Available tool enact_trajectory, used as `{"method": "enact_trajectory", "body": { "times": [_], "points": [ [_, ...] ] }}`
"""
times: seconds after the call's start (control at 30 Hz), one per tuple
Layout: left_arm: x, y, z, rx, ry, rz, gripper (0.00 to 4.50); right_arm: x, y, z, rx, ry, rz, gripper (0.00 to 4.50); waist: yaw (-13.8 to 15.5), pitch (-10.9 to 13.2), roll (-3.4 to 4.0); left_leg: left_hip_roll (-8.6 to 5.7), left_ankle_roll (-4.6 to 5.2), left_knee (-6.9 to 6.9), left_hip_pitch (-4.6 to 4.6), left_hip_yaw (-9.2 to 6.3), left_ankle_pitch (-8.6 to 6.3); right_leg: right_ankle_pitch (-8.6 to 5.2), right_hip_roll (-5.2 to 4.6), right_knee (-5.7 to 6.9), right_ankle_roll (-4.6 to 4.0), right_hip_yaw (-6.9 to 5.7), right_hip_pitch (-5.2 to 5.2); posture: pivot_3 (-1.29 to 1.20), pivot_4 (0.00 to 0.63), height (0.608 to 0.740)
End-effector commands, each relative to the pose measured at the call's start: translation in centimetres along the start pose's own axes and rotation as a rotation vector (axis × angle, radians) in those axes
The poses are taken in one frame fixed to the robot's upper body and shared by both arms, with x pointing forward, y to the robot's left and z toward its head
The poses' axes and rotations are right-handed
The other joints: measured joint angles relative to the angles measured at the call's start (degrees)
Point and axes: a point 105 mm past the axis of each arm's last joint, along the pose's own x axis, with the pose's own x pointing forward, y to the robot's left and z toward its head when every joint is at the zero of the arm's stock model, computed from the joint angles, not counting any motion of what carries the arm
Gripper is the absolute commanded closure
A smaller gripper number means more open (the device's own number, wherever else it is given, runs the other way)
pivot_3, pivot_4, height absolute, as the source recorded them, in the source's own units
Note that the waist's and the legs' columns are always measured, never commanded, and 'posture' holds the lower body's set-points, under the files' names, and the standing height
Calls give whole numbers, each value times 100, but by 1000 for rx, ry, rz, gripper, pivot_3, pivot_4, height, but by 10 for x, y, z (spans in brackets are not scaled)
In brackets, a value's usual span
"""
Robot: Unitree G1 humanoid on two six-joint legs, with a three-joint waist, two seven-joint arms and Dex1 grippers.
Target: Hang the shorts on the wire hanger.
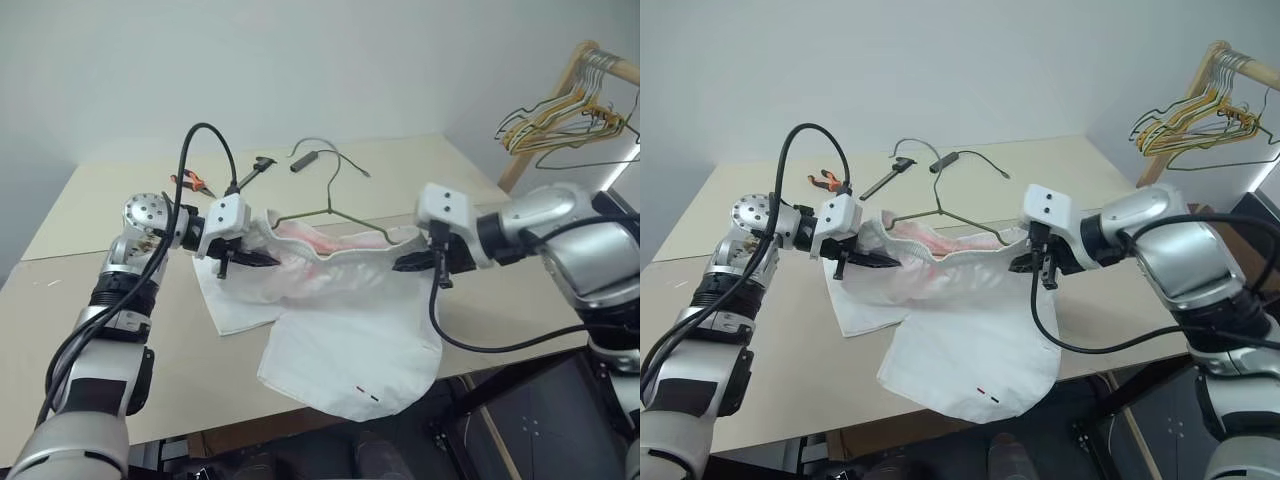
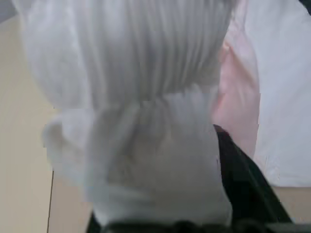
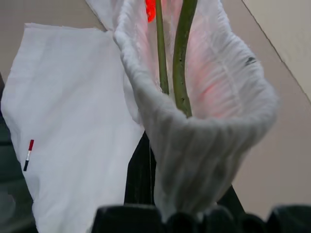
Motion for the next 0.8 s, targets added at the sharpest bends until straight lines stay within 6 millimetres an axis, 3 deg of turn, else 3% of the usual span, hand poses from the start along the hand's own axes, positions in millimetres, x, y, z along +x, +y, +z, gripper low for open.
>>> {"method": "enact_trajectory", "body": {
  "times": [0.03, 0.23, 0.37, 0.5, 0.63, 0.73, 0.8],
  "points": [
    [-10, 14, 22, 30, -86, 94, 1871, -14, 5, 8, 30, -64, -41, 4500, 1, 0, 0, 1, 0, 1, 0, 0, 0, 0, 0, 1, 0, 0, 0, -185, 0, 740],
    [-34, 35, 42, 68, -238, 397, 8, -12, 23, -22, 257, -110, -110, 4500, 11, 0, -1, 2, 0, 0, 4, -3, 0, 0, -3, 0, 0, 3, 5, -194, 0, 740],
    [-54, 45, 55, 38, -350, 594, 8, -13, 27, -41, 399, -131, -209, 4500, 53, -1, -2, 2, -1, -1, 21, -4, 0, 1, -4, 4, 0, 6, 19, -202, 0, 740],
    [-65, 49, 76, -99, -503, 727, 8, -22, 29, -59, 520, -141, -339, 4500, 74, -2, -3, 0, -1, 1, 21, -3, -1, 2, -6, 4, 2, 8, 20, -211, 0, 740],
    [-46, 22, 111, -226, -649, 629, 8, -39, 22, -90, 698, -93, -560, 4500, 92, -3, -2, -1, -3, -1, 13, -9, -2, 3, -10, 4, 5, 7, 19, -219, 0, 740],
    [-18, -7, 145, -287, -764, 488, 8, -68, 9, -115, 861, -85, -815, 4500, 93, -5, -2, -5, -3, 2, 17, -8, -2, 7, -12, -1, 11, 13, 25, -236, 0, 740],
    [-8, -17, 157, -315, -800, 439, 8, -79, 4, -124, 907, -80, -912, 4500, 81, -9, 4, -10, -3, 4, 17, -8, -2, 8, -15, 1, 13, 15, 27, -251, 0, 740]
  ]
}}
